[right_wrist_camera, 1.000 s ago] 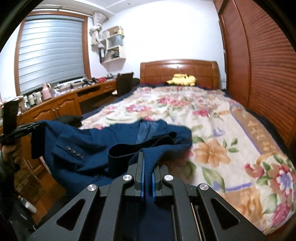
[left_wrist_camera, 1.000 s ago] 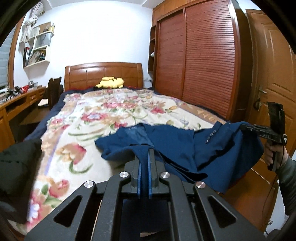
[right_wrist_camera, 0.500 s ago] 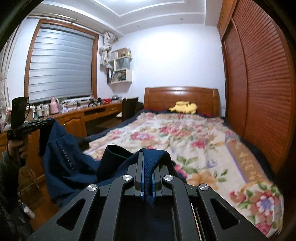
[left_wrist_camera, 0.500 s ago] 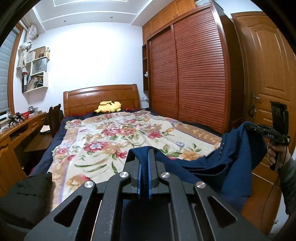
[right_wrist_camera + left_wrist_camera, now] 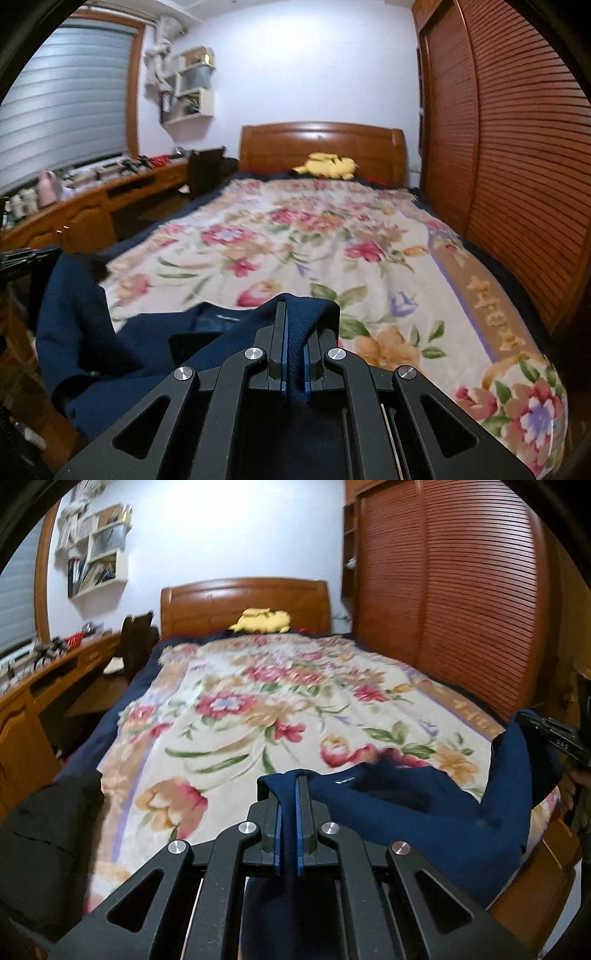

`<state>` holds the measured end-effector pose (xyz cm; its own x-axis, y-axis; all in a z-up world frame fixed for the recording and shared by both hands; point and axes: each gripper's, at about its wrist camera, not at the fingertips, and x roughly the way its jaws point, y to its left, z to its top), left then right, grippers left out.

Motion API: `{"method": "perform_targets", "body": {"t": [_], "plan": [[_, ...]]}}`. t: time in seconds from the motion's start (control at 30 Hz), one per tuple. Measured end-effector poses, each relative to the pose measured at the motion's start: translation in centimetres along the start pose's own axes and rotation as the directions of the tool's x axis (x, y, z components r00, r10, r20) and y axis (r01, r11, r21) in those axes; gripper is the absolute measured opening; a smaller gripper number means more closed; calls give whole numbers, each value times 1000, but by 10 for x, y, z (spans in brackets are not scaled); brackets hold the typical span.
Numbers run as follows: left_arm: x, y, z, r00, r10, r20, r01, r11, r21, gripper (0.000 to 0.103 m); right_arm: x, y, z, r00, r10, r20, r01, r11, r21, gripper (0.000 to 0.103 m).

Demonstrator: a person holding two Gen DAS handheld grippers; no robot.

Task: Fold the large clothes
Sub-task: 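Lift the hem with both grippers, lay it onto the collar and release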

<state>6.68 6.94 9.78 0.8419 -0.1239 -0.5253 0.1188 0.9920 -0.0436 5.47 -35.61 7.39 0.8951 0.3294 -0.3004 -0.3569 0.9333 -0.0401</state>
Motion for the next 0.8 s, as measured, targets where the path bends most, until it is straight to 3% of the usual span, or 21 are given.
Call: {"method": "perform_targets", "body": {"t": [0.33,0.53,0.6,0.63,0.67,0.7,0.77,0.8], "plan": [[67,19,11,997,69,-43,-69,998,-11,6,71,1,25,996,-87,-25,88,996,27,5],[94,23,-3,992,20,-121,-24,999,-33,12,132,0,13,972,-134,-193,151,985,78,5],[94,18,-11,991,11,-137,-13,1000,-12,21,144,4,8,962,-129,-242,149,987,63,12],[92,15,-15,990,1,-142,-1,1000,1,31,148,8,5,956,-127,-263,144,988,46,16],[89,13,-18,990,-6,-142,7,1000,7,42,148,12,2,952,-131,-276,144,989,27,26],[84,10,-23,990,-15,-138,17,1000,14,45,147,16,0,950,-132,-284,141,990,11,34],[75,7,-25,991,-18,-135,21,1000,22,67,138,22,-1,950,-143,-277,144,989,-14,75],[68,6,-27,992,-21,-125,25,999,25,74,129,23,1,951,-159,-265,157,987,-27,80]]}}
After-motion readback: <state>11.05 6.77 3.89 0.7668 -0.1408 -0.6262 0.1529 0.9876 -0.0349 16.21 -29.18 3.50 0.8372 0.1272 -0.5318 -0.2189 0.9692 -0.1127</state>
